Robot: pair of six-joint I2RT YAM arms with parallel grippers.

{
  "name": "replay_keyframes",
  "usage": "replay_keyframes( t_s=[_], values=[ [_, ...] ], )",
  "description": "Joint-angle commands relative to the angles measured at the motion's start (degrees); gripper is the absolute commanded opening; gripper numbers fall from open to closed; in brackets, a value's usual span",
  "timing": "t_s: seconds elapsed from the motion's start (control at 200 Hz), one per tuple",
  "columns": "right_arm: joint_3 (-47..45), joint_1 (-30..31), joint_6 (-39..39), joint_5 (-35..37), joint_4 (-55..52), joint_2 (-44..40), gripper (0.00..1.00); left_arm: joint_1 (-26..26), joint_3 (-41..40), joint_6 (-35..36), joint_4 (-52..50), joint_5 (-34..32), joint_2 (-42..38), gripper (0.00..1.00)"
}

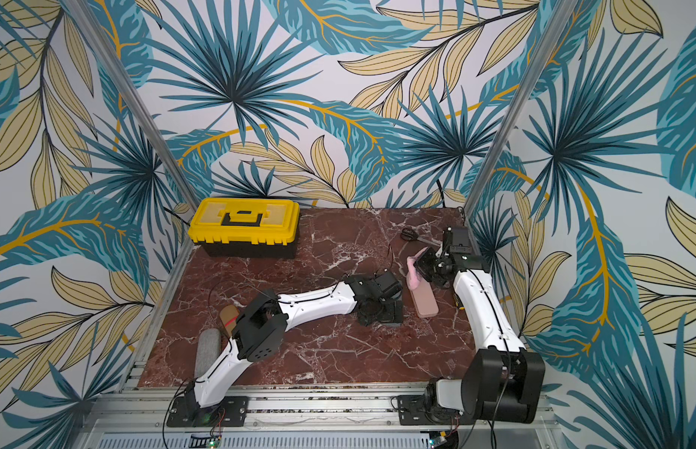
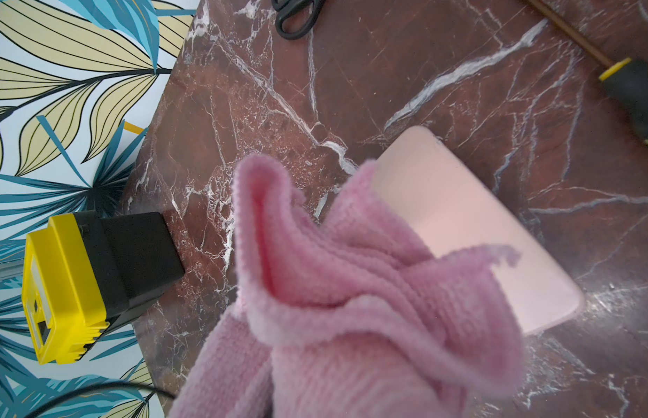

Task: Wipe the eyeglass case
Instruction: Place the eyeglass case at the center of the board, then move the eyeglass case from the center of the board.

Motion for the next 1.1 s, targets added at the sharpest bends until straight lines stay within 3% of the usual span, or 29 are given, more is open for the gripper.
replay_keyframes(
  t_s=[0.0, 0.16, 0.356, 0.536, 0.736, 0.911, 1.097],
  values=[
    [0.49, 0.45, -0.51, -1.52, -1.14, 0.49, 0.0, -0.27, -7.78, 2.52, 0.99, -7.08, -11.82, 1.0],
    [0.16, 5.85, -0.63, -2.15, -1.87, 2.78, 0.0, -0.23, -21.41, 2.78, 1.0, -17.19, -23.34, 1.0],
    [1.03, 17.28, 1.03, -0.32, -1.76, 5.91, 0.0, 0.05, -28.29, 4.52, -6.04, -31.04, -31.3, 1.0],
    [0.61, 22.82, 1.04, -0.28, -1.9, 10.46, 0.0, 1.77, -36.44, 1.99, -5.74, -38.93, -38.54, 1.0],
    [1.56, 27.74, 0.17, 2.3, -1.76, 14.87, 0.0, 6.26, -45.77, 5.48, -1.96, -39.78, -46.8, 1.0],
    [5.38, 29.53, -1.26, 2.86, -1.71, 20.06, 0.0, 11.98, -56.58, 5.87, 4.15, -34.1, -56.17, 1.0],
    [7.71, 32.13, -2.27, 3.41, -1.34, 22.69, 0.0, 16.47, -62.55, 1.59, -1.68, -32.73, -64.99, 1.0]
  ],
)
